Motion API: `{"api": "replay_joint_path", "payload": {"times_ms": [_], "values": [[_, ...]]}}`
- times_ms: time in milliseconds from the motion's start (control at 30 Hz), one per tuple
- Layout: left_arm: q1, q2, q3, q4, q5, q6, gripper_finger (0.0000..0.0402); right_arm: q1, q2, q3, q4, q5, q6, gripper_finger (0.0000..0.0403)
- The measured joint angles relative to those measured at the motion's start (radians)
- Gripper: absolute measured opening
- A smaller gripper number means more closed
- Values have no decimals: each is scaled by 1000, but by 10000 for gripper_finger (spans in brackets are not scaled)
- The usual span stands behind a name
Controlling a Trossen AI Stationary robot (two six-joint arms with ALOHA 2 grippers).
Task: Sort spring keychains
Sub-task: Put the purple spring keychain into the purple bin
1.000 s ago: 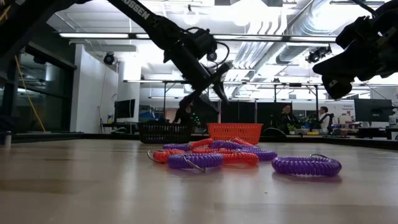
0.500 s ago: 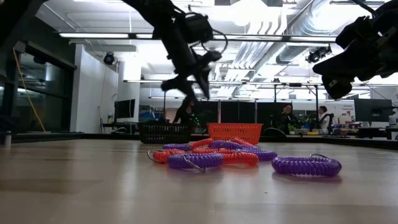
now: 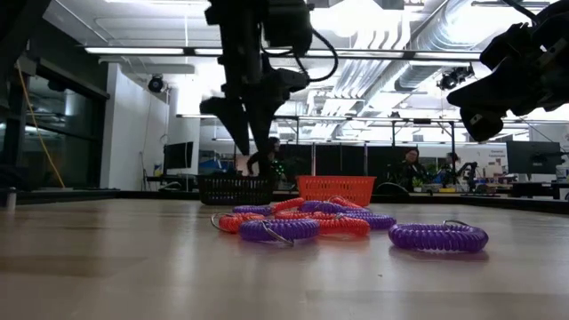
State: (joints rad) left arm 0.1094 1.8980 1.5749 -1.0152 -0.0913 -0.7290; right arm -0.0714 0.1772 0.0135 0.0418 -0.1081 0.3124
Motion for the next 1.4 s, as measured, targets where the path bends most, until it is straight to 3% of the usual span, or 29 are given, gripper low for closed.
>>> {"api": "replay_joint_path", "payload": {"times_ms": [367,867,1400], "values": [[-79,1,0,-11,-3,-193,161,0,0,0,0,0,0,11],[-77,131,1,-24,166,-257,161,0,0,0,0,0,0,11],[-70,152,1,3,132,-286,161,0,0,0,0,0,0,11]]}}
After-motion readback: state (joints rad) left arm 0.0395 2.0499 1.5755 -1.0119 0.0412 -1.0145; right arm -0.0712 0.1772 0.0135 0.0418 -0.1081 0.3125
